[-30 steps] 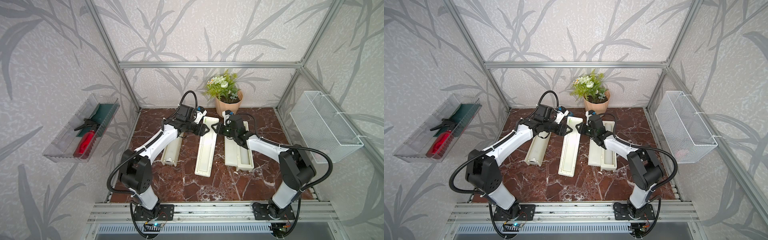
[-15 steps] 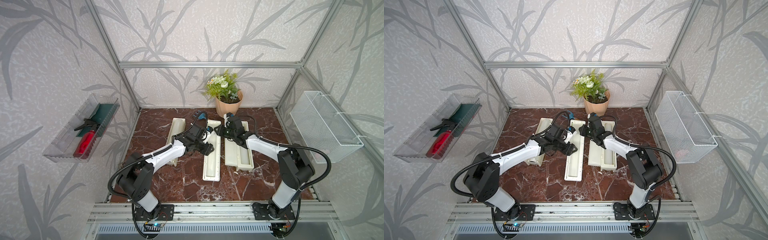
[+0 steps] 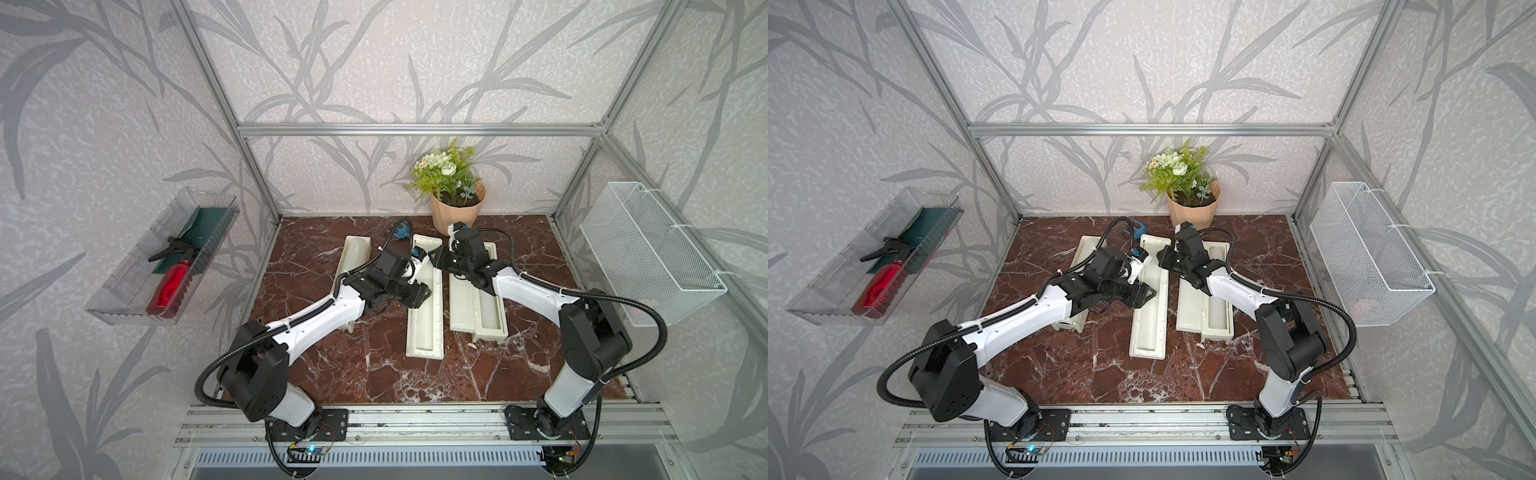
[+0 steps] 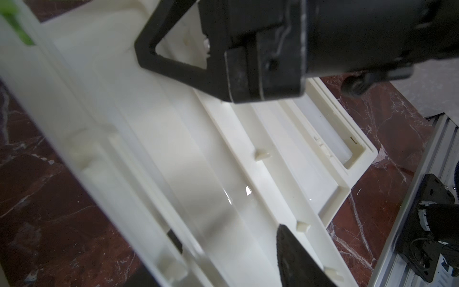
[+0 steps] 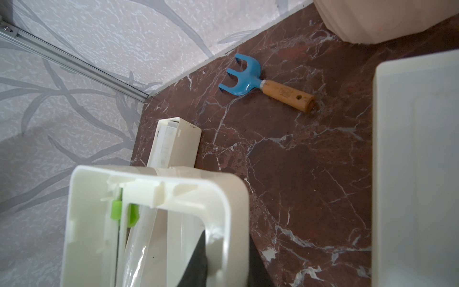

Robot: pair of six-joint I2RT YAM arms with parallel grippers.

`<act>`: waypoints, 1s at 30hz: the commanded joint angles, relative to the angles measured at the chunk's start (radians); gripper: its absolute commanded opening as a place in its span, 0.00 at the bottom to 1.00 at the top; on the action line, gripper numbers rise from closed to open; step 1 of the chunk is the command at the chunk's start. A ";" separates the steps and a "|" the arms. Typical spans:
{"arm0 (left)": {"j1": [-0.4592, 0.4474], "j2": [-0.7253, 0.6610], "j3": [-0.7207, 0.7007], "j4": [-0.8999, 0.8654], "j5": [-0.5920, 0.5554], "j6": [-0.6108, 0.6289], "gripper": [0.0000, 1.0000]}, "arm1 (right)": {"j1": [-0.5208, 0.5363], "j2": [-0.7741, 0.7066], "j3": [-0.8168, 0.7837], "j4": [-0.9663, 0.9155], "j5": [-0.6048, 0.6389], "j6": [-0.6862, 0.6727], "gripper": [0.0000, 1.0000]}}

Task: Put plastic wrap rolls into dispensers
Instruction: Pick up the lid from the center of the board.

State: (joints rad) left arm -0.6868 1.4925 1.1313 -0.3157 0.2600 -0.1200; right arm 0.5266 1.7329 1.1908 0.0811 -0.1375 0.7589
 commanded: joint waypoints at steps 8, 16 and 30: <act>-0.090 -0.038 0.080 -0.039 -0.176 0.037 0.60 | 0.011 -0.013 0.061 -0.072 0.085 -0.051 0.19; -0.018 -0.040 0.153 -0.112 -0.198 0.000 0.64 | 0.037 -0.053 0.082 -0.130 0.207 -0.195 0.17; -0.160 0.023 -0.049 0.264 -0.133 -0.177 0.59 | 0.042 0.010 0.180 -0.196 0.294 -0.066 0.07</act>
State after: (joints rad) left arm -0.8371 1.4963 1.1133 -0.1673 0.1471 -0.2298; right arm 0.5648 1.7313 1.3334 -0.0891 0.1257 0.6613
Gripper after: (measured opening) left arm 0.595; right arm 0.192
